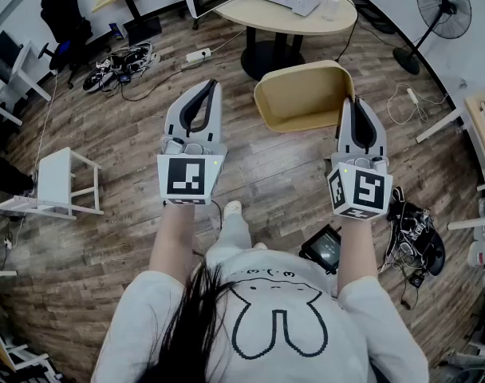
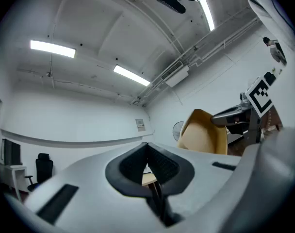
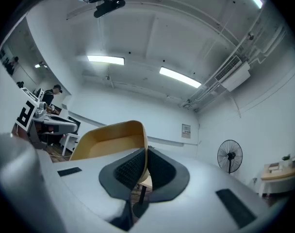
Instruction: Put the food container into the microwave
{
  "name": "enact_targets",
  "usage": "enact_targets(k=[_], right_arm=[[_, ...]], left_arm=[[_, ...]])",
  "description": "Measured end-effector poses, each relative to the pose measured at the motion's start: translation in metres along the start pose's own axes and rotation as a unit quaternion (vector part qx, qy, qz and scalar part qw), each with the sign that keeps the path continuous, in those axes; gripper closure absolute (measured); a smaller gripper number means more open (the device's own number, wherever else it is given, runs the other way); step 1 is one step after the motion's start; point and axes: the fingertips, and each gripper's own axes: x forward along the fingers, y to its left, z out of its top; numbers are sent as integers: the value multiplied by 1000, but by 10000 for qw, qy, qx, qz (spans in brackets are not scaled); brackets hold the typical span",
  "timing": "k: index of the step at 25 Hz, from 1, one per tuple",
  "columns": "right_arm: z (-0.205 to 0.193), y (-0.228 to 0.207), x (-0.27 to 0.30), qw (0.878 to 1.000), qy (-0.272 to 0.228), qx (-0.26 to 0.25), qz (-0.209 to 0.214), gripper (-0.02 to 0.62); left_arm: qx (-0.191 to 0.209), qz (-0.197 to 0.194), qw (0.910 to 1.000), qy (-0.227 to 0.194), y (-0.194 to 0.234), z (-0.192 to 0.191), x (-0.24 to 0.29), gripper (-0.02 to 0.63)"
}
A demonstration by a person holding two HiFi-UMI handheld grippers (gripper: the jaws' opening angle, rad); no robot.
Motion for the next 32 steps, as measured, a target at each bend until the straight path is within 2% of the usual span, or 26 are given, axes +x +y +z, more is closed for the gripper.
enact_targets(k=[8,16,21,28,32], right_arm=[[-11,-9,11,9998,104,-71,131,558],[-27,-27,70,9999,124,-56,73,558],[-43,-28,121,9998,189,43,61,558],[-67,-29,203,9993,377,-62,-2,558],[-81,-29,253,9989,455,-54,-108,558]], left_arm=[[29,-22,10000,9,-7,-3,19,598],[30,-182,9998,-64,6,-20,80,598],[91,-197,9997,-69,31,-41,124,598],[-154,-207,9997,27,73,-79,195,598],[-87,-285,9996,-4,102,-97,236,598]])
